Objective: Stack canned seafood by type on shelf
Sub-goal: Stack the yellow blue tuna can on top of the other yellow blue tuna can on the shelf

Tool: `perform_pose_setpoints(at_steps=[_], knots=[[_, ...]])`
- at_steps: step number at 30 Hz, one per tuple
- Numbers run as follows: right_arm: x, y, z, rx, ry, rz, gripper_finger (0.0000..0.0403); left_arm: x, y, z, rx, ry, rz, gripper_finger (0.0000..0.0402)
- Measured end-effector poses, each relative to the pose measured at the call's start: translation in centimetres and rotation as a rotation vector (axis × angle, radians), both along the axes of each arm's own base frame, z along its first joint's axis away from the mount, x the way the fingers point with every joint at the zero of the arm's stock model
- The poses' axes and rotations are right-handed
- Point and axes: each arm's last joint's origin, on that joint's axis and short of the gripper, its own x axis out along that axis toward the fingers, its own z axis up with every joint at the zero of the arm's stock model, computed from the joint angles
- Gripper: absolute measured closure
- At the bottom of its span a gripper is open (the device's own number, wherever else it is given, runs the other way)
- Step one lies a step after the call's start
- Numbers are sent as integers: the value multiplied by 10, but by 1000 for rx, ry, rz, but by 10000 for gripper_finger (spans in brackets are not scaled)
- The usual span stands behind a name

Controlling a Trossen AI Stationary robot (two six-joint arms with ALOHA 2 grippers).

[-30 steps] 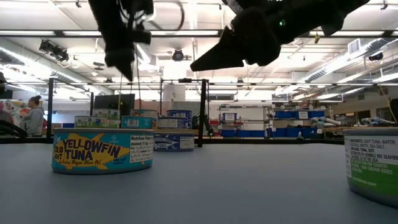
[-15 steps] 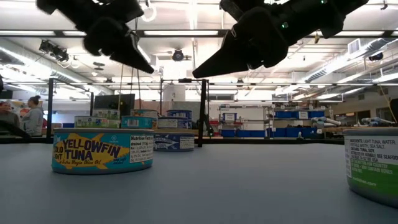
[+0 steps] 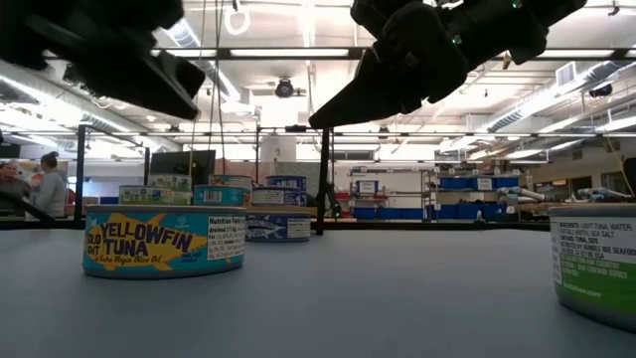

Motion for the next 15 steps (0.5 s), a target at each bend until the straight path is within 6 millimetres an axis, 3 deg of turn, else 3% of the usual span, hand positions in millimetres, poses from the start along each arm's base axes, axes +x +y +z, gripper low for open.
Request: perform_pose_setpoints(at_steps=[7,15], knots=[[0,0,0,-1,-1,-8,390,-2,-21,-8,-231,75,39,388],[0,0,0,-11,-1,-21,388,11,-34,-35,-330,228,171,311]])
